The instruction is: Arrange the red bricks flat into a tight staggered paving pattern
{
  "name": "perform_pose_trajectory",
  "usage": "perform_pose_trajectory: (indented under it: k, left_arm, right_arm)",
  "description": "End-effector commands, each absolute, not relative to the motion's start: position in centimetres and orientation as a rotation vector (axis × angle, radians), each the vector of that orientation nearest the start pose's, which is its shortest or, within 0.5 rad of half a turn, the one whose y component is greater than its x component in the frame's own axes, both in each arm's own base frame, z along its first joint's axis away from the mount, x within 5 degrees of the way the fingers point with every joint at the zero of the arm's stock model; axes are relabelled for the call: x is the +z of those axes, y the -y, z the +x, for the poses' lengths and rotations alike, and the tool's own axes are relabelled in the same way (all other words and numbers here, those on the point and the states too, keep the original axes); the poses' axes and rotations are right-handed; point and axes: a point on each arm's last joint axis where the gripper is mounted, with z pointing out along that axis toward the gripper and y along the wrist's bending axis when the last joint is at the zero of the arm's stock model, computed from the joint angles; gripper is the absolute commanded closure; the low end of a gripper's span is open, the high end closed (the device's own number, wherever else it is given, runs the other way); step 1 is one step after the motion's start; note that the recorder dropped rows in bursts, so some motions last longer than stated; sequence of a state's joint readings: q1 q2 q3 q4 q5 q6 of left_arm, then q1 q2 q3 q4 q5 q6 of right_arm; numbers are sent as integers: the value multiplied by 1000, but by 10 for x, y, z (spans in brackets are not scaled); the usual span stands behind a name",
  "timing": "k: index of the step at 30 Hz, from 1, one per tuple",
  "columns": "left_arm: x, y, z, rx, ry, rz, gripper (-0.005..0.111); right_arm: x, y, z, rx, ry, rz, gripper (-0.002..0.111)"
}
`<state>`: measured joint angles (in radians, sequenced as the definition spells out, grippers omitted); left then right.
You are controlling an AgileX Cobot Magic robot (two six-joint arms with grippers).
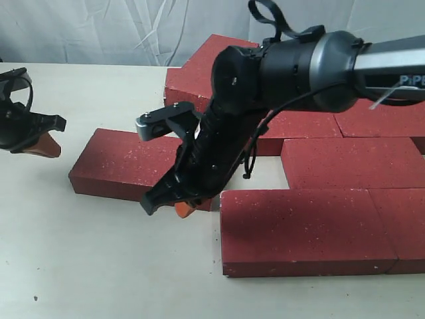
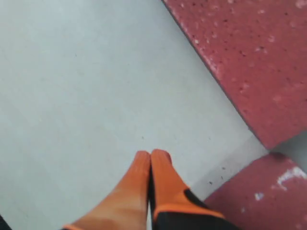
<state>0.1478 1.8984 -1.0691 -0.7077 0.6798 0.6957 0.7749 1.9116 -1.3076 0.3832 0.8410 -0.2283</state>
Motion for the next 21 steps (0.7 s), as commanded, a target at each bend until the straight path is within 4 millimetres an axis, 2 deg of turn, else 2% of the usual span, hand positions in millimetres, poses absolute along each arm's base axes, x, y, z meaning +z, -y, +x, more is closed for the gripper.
perform_pose_trajectory:
  k: [1,8,21]
  left_arm:
    - [137,-14,352,-559,-2780,-9,107]
    - [138,-14,354,-549,-2755,-9,107]
    - [136,-13,355,-568,-2747,-11,107]
  right_arm:
    - [173,-294,257,545,-2739,-1086,109]
    - [153,-297,264,515,-2739,-1044,109]
    - [147,-292,271,388,-2773,-927,109]
